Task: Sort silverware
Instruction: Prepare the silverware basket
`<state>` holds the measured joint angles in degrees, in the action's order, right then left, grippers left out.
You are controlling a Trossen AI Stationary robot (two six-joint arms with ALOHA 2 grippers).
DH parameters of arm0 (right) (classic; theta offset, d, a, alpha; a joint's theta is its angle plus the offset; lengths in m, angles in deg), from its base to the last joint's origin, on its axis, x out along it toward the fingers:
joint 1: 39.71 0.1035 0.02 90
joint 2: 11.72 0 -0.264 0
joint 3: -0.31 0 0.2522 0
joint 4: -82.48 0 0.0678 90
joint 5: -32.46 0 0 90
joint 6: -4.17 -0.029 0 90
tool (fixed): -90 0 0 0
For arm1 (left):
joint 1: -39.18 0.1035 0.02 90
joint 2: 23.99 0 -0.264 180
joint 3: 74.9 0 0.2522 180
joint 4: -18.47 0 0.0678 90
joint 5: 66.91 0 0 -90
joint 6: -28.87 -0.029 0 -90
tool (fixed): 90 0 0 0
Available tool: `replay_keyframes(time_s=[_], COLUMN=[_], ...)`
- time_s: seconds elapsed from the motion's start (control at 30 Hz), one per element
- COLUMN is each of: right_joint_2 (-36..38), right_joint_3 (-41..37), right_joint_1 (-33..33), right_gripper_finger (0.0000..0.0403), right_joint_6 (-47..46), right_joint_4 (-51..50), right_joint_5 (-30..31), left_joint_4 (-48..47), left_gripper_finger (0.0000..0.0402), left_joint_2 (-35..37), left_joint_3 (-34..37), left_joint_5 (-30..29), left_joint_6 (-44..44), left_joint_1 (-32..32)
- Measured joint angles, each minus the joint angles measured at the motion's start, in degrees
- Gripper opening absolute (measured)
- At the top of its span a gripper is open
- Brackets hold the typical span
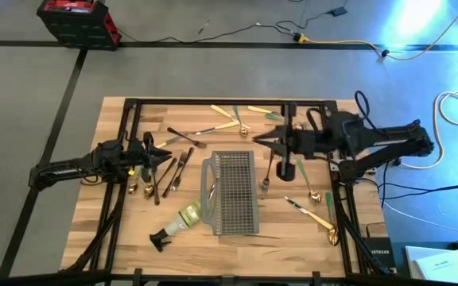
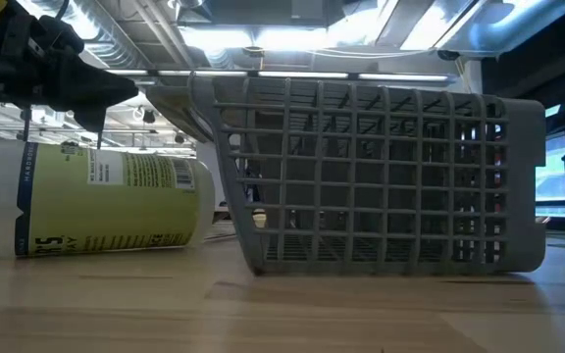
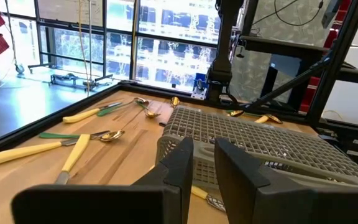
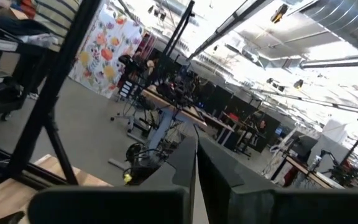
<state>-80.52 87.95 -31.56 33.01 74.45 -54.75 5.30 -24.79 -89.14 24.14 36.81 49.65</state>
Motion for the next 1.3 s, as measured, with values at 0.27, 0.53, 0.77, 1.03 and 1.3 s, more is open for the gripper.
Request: replay_keyframes(time_s=[0.27,0.53,0.77,1.03,1.3], right_joint_2=[-12.5,-24.9,-34.8,-43.2,-49.3], right_joint_3=[18.3,30.5,37.8,42.3,42.8], right_joint_1=[-4.6,-8.2,-10.1,-10.6,-10.0], right_gripper_finger=[0.0,0.0,0.0,0.0,0.0], right_joint_6=[0.5,0.2,-6.4,-7.7,9.6], right_joint_4=[-7.0,-8.7,-10.1,-10.0,-12.3], right_joint_5=[-5.3,-9.2,-11.4,-12.5,-15.5], left_joint_4=[0.0,0.0,0.0,0.0,0.0], left_gripper_finger=[0.0051,0.0051,0.0051,0.0051,0.0051], left_joint_2=[0.0,0.0,0.0,0.0,0.0], left_joint_3=[0.0,0.0,0.0,0.0,0.0], left_joint_5=[0.0,0.0,0.0,0.0,0.0], left_joint_6=[0.0,0.0,0.0,0.0,0.0], left_joint_1=[0.0,0.0,0.0,0.0,0.0])
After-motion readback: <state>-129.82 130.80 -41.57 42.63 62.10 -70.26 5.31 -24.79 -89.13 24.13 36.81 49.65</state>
